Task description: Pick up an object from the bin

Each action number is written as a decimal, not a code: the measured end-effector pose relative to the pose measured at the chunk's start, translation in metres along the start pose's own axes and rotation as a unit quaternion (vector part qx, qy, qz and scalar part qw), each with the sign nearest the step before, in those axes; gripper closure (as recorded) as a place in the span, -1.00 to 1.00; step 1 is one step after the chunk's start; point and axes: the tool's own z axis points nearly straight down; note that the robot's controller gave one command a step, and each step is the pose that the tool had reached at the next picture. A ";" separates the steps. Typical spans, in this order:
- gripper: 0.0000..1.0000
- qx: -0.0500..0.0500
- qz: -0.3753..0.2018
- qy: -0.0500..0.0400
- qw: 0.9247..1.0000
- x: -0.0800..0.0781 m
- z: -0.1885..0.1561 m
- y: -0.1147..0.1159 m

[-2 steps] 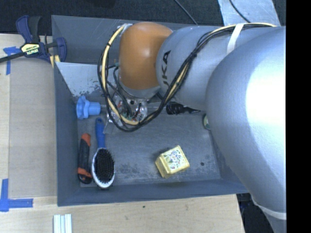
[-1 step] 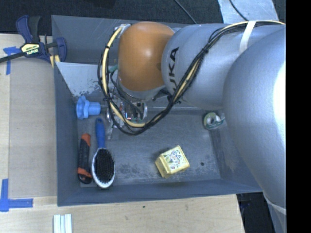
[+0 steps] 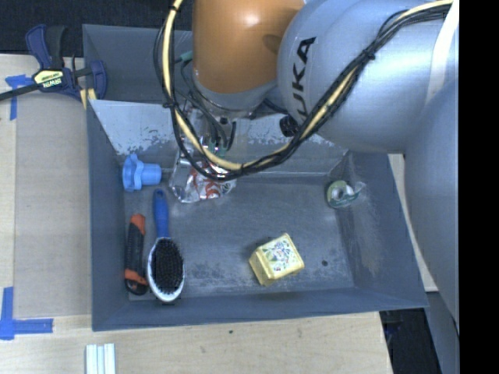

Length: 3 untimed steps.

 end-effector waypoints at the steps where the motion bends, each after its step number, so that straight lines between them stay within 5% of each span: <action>1: -1.00 -0.004 0.016 -0.007 1.000 -0.003 -0.016 0.001; 2: -1.00 -0.002 0.022 -0.003 1.000 -0.013 -0.035 0.020; 3: -1.00 -0.003 -0.068 -0.007 0.998 -0.001 0.052 -0.007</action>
Offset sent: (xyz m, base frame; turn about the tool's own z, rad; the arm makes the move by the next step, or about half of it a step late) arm 0.0225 0.0252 0.0692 0.0498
